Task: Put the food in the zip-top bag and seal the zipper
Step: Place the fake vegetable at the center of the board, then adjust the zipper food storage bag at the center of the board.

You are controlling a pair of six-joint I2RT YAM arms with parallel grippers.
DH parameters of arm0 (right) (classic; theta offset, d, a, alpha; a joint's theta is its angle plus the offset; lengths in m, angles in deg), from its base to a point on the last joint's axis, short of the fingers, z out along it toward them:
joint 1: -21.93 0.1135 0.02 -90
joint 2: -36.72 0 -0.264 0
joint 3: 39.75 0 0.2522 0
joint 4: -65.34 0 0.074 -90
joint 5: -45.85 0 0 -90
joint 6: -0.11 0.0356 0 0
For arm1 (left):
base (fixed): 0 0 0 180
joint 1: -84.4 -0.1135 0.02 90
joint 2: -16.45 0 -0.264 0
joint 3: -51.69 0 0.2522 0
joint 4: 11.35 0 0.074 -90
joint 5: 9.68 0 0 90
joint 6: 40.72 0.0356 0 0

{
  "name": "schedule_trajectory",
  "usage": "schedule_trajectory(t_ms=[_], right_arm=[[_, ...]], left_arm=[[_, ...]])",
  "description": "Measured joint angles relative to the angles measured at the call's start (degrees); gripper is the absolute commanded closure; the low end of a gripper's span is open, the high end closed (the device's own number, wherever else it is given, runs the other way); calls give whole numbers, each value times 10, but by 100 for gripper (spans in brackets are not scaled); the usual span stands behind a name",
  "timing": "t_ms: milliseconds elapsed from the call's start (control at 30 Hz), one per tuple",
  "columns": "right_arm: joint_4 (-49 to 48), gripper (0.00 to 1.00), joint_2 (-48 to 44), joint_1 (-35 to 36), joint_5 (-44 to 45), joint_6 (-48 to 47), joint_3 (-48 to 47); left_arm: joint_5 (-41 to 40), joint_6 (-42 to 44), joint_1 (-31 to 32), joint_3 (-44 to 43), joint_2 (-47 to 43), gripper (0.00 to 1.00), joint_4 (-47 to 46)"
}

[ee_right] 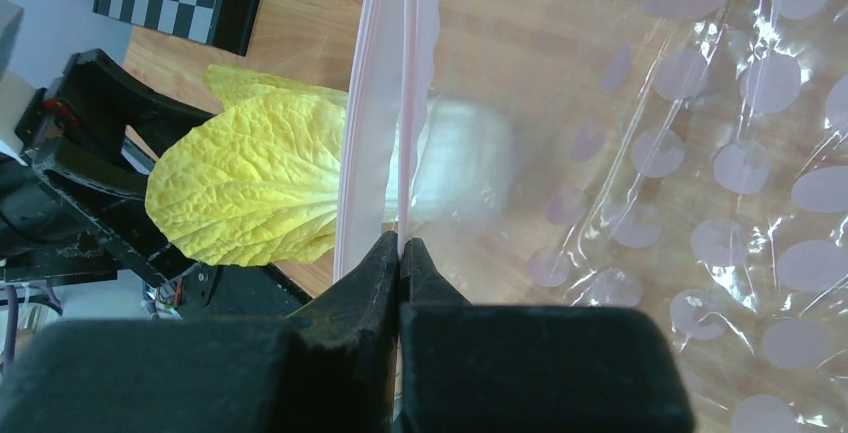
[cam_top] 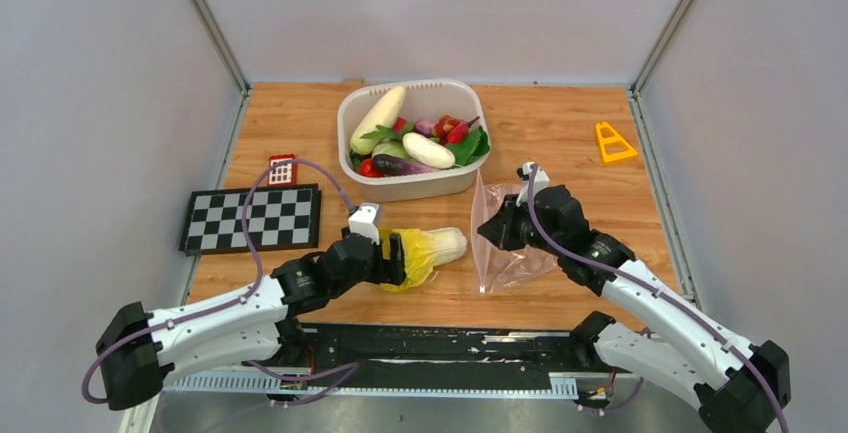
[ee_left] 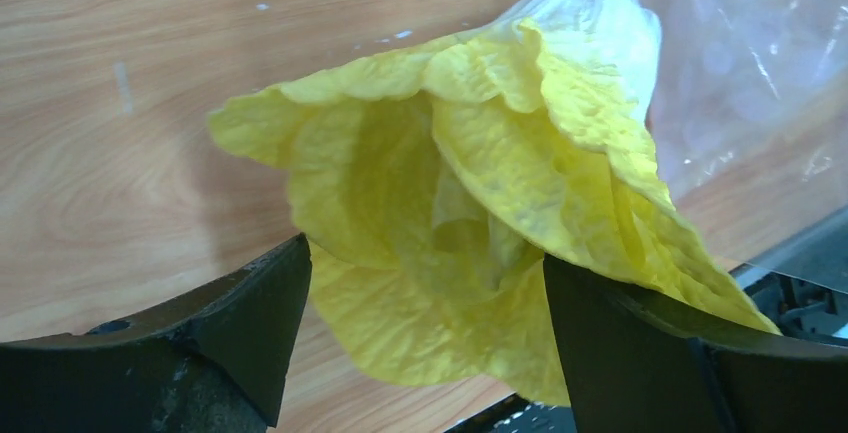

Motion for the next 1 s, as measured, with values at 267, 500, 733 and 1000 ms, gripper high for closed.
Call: schedule_trajectory(t_ms=[267, 500, 733, 1000], right_arm=[[1, 100, 36, 0, -16, 0, -1], [-1, 100, 53, 0, -18, 4, -1], [-29, 100, 53, 0, -28, 24, -1], [-47, 100, 51, 0, -27, 47, -1]], left_arm=[[-68, 8, 0, -85, -57, 0, 152], [-96, 37, 0, -193, -90, 7, 196], [48, 55, 3, -196, 31, 14, 64], [126, 54, 38, -215, 191, 24, -4]])
